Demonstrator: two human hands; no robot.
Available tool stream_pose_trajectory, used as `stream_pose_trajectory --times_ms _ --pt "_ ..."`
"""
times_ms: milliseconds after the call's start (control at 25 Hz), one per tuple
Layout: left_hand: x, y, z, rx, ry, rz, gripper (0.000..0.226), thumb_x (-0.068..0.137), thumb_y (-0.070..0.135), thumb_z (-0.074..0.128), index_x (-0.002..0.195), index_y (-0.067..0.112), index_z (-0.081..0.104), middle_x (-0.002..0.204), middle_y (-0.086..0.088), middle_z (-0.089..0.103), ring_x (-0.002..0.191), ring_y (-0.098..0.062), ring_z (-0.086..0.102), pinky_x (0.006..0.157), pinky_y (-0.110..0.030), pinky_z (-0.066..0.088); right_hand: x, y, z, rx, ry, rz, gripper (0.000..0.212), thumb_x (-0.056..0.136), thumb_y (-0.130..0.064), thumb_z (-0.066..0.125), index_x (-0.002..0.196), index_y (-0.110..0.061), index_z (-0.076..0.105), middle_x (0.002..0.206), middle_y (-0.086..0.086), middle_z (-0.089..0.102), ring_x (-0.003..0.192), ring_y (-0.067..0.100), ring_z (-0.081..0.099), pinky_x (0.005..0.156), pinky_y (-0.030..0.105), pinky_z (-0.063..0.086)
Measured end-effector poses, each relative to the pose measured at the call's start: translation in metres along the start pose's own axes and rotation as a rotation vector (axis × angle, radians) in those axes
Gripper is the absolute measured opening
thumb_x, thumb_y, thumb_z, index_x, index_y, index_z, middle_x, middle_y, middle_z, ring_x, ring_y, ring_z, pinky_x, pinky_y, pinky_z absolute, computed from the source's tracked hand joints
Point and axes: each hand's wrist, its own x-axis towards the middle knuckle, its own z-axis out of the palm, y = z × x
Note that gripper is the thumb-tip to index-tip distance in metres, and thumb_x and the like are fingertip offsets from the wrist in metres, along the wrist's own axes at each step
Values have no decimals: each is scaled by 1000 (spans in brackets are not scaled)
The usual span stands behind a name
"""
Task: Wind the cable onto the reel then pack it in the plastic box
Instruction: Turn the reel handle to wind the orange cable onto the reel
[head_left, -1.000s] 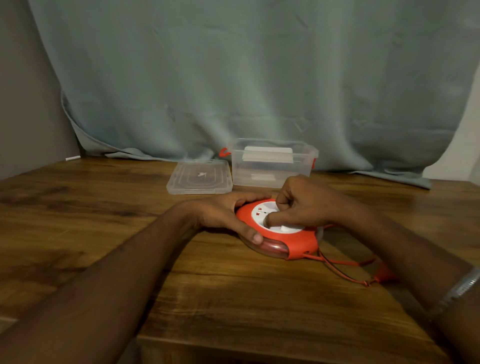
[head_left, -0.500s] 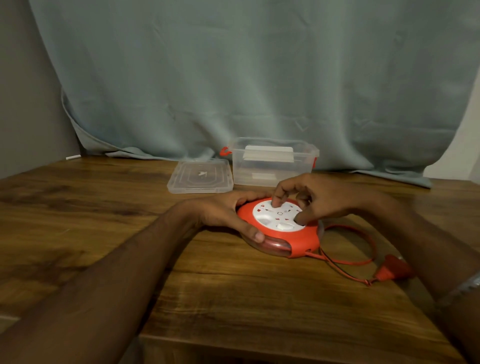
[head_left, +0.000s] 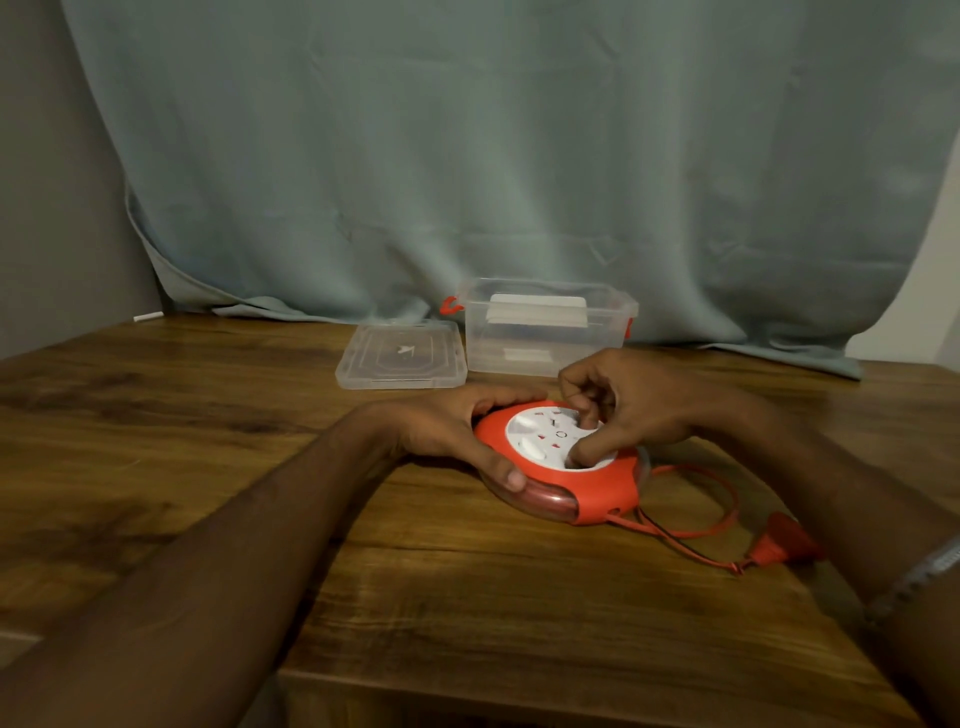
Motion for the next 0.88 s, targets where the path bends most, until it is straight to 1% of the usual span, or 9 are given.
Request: stream_pose_trajectory --times_ms 80,160,280,520,600,640,680,760,880 --pt "0 -1 1 -19 5 13 112 60 37 95 158 36 41 149 22 57 135 1 56 115 -23 46 2 -3 4 -82 36 -11 45 68 -27 91 63 -16 48 58 -4 47 54 8 41 54 28 34" --pt "0 -1 0 -17 20 15 113 61 36 96 160 34 41 152 19 57 138 -4 56 120 -33 44 4 -6 9 -130 75 -3 49 70 -36 88 57 -14 47 52 -6 41 50 7 36 54 30 32" --pt "1 -2 1 -10 15 21 111 64 34 96 160 31 41 152 16 59 138 -8 57 121 -40 44 6 -11 13 -160 118 15 51 74 -36 84 48 -13 47 42 -5 41 44 9 38 53 32 35" --pt "0 2 1 -35 -4 56 98 69 25 94 155 35 47 151 14 61 138 -10 59 118 -34 46 11 -15 22 -189 145 18 53 84 -39 79 47 -13 51 43 -1 48 43 10 43 52 34 36" --pt "0 0 -1 -49 -8 63 92 72 20 93 151 39 49 149 14 62 137 -10 59 116 -32 47 10 -13 17 -146 149 -19 37 83 -33 81 59 -16 58 50 -5 56 47 6 48 54 33 40" --pt "0 0 -1 -57 -10 52 89 72 18 93 146 42 51 147 17 63 135 -7 60 114 -29 48 7 -11 13 -76 131 -31 22 81 -26 81 70 -19 63 59 -7 65 50 4 50 56 32 42" --pt "-1 1 -1 -65 -3 39 88 70 20 94 142 46 51 145 19 63 133 -5 60 113 -27 49 5 -6 7 7 93 -43 17 77 -17 80 86 -22 66 75 -7 73 54 5 53 57 31 44" --pt "-1 2 -1 -66 5 17 89 66 23 96 139 50 51 143 21 63 132 -2 61 112 -25 49 1 2 -1 111 -20 -43 48 69 -9 75 113 -24 63 106 -5 78 63 12 53 59 31 44" --pt "-3 3 -3 -63 -28 -1 87 74 12 94 137 51 49 139 25 61 124 8 61 106 -17 50 3 12 -4 133 -120 -53 62 67 -8 76 125 -22 58 117 -5 76 70 25 49 63 36 41"
